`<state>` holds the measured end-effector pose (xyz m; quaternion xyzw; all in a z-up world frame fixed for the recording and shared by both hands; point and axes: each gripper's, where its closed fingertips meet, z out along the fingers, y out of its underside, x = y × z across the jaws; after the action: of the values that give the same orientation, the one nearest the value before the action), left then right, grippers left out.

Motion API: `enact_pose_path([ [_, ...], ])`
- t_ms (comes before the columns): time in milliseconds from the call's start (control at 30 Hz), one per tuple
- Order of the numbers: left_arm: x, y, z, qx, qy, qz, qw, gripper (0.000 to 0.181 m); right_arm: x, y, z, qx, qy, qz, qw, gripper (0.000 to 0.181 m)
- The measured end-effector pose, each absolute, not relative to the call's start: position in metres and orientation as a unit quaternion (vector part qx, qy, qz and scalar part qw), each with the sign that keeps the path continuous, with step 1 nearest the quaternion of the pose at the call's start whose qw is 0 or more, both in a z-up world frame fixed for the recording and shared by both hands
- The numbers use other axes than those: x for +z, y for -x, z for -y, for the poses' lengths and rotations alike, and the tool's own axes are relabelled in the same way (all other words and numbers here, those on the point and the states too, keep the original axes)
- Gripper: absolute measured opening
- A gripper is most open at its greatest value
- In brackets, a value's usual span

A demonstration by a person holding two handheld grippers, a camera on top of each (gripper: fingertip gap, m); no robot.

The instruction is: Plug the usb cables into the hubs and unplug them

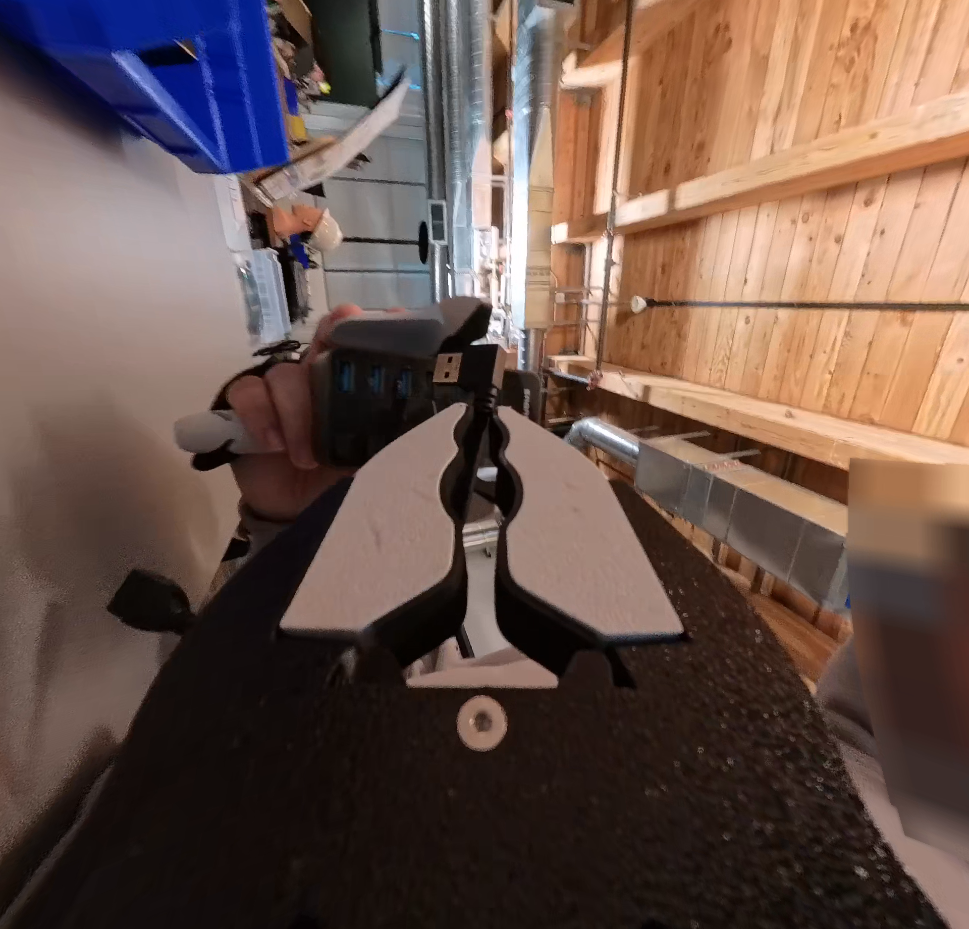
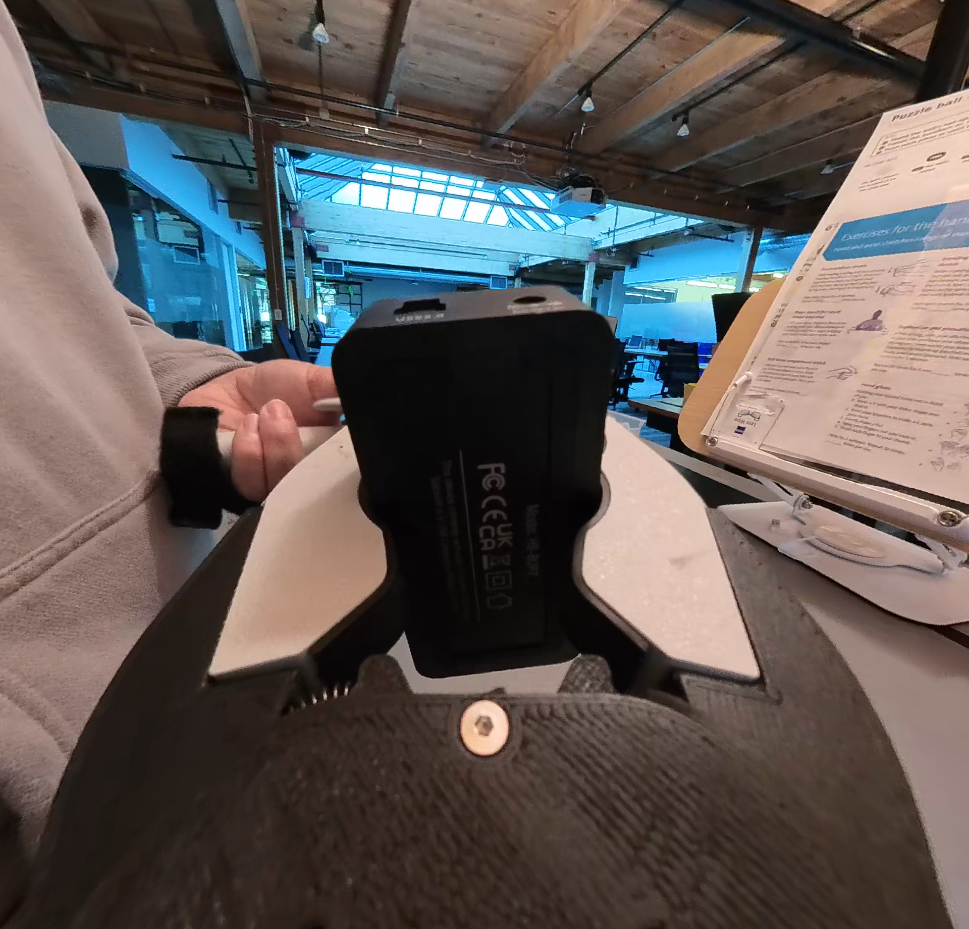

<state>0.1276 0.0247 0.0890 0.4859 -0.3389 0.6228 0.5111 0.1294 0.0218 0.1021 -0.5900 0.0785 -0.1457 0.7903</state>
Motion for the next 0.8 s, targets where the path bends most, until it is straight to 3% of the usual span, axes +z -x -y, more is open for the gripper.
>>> enact_pose_path([
  [167,0.036,-0.147,-0.042,0.597,-0.535,0.405,0.439,0.005,0.095,-0.132,-0.013,-0.147,0.603,-0.092,0.778,0.076],
  [400,-0.057,-0.171,-0.098,0.522,-0.563,0.603,0.217,0.004,0.083,-0.129,-0.016,-0.129,0.613,-0.103,0.773,0.076],
  [600,-0.062,-0.165,-0.104,0.506,-0.445,0.724,0.148,0.011,0.080,-0.131,-0.020,-0.118,0.614,-0.105,0.773,0.076],
  [800,-0.053,-0.162,-0.110,0.440,-0.148,0.885,-0.038,0.035,0.077,-0.129,-0.019,-0.113,0.624,-0.104,0.766,0.076],
])
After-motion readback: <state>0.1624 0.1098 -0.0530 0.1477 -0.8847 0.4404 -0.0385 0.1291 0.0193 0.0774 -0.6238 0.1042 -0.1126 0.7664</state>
